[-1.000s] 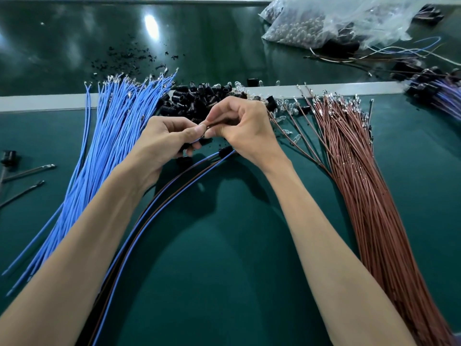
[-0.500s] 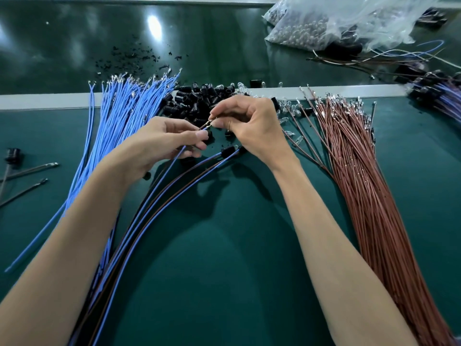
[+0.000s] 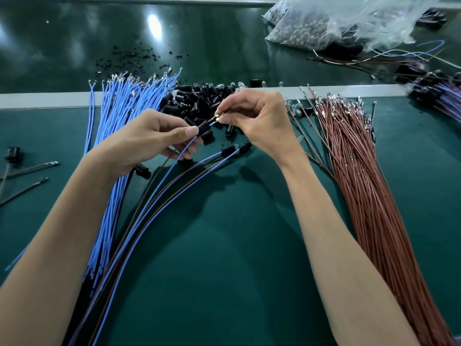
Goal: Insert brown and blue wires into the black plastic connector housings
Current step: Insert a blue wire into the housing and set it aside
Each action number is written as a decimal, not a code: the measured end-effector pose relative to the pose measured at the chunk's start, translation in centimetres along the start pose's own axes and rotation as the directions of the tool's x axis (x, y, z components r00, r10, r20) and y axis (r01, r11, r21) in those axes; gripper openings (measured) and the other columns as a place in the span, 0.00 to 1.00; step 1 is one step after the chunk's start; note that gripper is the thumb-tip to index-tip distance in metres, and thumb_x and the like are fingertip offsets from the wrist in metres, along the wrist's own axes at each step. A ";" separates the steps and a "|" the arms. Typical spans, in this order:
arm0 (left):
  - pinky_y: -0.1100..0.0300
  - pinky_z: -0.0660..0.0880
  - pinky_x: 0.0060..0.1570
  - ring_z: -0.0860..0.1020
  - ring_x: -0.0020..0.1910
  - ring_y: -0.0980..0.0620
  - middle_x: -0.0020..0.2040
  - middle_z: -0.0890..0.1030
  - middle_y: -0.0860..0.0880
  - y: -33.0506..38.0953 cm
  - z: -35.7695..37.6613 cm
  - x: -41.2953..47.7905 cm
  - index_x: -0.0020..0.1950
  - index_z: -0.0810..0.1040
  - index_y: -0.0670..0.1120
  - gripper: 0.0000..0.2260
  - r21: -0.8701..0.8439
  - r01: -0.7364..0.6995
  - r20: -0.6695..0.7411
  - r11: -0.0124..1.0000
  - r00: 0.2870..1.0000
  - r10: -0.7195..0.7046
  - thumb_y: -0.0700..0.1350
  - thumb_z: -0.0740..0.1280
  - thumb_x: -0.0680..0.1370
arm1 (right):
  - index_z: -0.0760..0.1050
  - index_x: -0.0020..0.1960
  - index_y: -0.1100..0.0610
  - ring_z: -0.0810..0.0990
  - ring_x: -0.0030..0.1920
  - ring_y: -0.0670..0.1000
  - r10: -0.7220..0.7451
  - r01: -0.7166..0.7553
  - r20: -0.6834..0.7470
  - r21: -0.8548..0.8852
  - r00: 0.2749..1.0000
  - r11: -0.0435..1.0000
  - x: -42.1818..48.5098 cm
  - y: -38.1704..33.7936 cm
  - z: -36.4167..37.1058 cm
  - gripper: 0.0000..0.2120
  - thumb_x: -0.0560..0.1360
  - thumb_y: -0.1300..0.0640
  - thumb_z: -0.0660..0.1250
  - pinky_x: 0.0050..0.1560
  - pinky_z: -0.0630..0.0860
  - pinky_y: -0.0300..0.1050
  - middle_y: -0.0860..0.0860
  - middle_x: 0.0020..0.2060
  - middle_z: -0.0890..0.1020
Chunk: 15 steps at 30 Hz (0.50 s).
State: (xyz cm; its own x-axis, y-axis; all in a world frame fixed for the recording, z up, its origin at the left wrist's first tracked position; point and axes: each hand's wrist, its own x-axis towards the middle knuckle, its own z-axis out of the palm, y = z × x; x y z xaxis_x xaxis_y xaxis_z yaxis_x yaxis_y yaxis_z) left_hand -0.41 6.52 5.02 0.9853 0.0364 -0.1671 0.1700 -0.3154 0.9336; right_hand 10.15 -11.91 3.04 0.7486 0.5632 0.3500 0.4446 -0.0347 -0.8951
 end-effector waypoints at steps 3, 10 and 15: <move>0.66 0.77 0.35 0.81 0.34 0.55 0.35 0.83 0.50 0.0 0.4 0.2 0.43 0.83 0.47 0.12 -0.018 -0.009 -0.022 1.000 1.000 0.009 0.53 0.65 0.73 | 0.79 0.42 0.58 0.83 0.39 0.42 -0.014 0.014 0.019 0.014 1.000 1.000 0.1 -0.1 0.1 0.10 0.67 0.70 0.74 0.46 0.78 0.36 0.47 0.37 0.83; 0.67 0.77 0.35 0.81 0.34 0.55 0.34 0.82 0.50 -0.1 1.1 0.3 0.43 0.82 0.45 0.12 -0.049 -0.027 -0.028 0.998 0.999 0.025 0.52 0.65 0.73 | 0.80 0.41 0.55 0.84 0.39 0.45 -0.021 0.021 0.009 0.015 1.000 1.000 0.0 -0.3 0.1 0.11 0.67 0.69 0.75 0.46 0.79 0.39 0.48 0.37 0.84; 0.67 0.77 0.34 0.80 0.31 0.57 0.34 0.81 0.51 -0.1 2.0 0.6 0.42 0.79 0.42 0.10 -0.137 -0.030 -0.087 0.990 0.996 0.018 0.46 0.63 0.78 | 0.80 0.41 0.56 0.84 0.39 0.46 -0.017 0.017 -0.003 0.005 1.000 1.000 0.0 -0.3 0.3 0.10 0.66 0.69 0.75 0.46 0.80 0.40 0.50 0.37 0.84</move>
State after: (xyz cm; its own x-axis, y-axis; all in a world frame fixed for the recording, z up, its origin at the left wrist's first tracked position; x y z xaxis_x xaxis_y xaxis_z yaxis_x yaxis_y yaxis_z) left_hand 0.09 4.69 4.22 0.9860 0.1136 -0.1221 0.1417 -0.1838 0.9727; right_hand 9.91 -11.64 3.23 0.7421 0.5616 0.3659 0.4546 -0.0207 -0.8905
